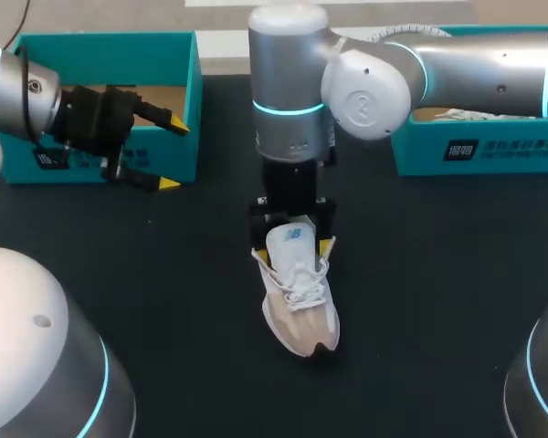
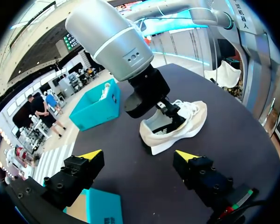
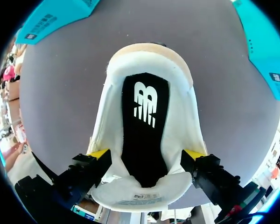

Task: Take the shoe out of the shoebox, open the shoe tongue, remove and reinsert the insole, then place the shoe into the shoebox

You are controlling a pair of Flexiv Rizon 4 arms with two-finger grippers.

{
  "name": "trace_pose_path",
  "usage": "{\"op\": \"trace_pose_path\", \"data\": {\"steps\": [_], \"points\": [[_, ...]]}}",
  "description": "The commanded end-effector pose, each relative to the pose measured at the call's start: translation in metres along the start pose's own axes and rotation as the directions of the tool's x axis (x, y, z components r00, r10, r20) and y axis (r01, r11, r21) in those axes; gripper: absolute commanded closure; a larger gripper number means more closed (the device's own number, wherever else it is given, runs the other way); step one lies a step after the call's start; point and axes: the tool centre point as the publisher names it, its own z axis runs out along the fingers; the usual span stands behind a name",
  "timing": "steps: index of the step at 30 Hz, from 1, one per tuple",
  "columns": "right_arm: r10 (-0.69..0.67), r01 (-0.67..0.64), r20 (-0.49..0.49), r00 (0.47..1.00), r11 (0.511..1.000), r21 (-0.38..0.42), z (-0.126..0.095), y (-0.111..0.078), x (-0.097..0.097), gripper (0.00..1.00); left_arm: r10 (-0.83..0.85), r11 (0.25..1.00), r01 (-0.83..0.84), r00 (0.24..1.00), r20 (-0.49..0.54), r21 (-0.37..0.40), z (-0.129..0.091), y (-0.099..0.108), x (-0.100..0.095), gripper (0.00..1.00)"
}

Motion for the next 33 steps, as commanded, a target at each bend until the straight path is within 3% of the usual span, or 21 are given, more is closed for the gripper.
{"op": "trace_pose_path", "data": {"steps": [1,14,24,33], "points": [[-0.005,0.005,-0.008,1.0,1.0,-0.015,-0.005,-0.003,0.001,0.0,0.001,1.0,-0.001,1.0,-0.001,-0.001,0.0,0.0,0.0,0.0],[-0.012,0.011,-0.028,1.0,1.0,-0.023,-0.004,-0.002,0.0,0.0,0.001,1.0,-0.001,1.0,-0.001,-0.001,0.0,0.0,0.0,0.0],[0.036,-0.036,0.014,0.999,0.999,-0.011,-0.018,-0.019,0.0,0.0,0.001,1.0,-0.001,1.0,-0.001,-0.001,0.0,0.0,0.0,0.0],[0.071,-0.07,0.042,0.997,0.997,-0.024,-0.037,-0.046,0.002,0.0,0.001,1.0,-0.001,1.0,-0.001,-0.001,0.0,0.0,0.0,0.0]]}}
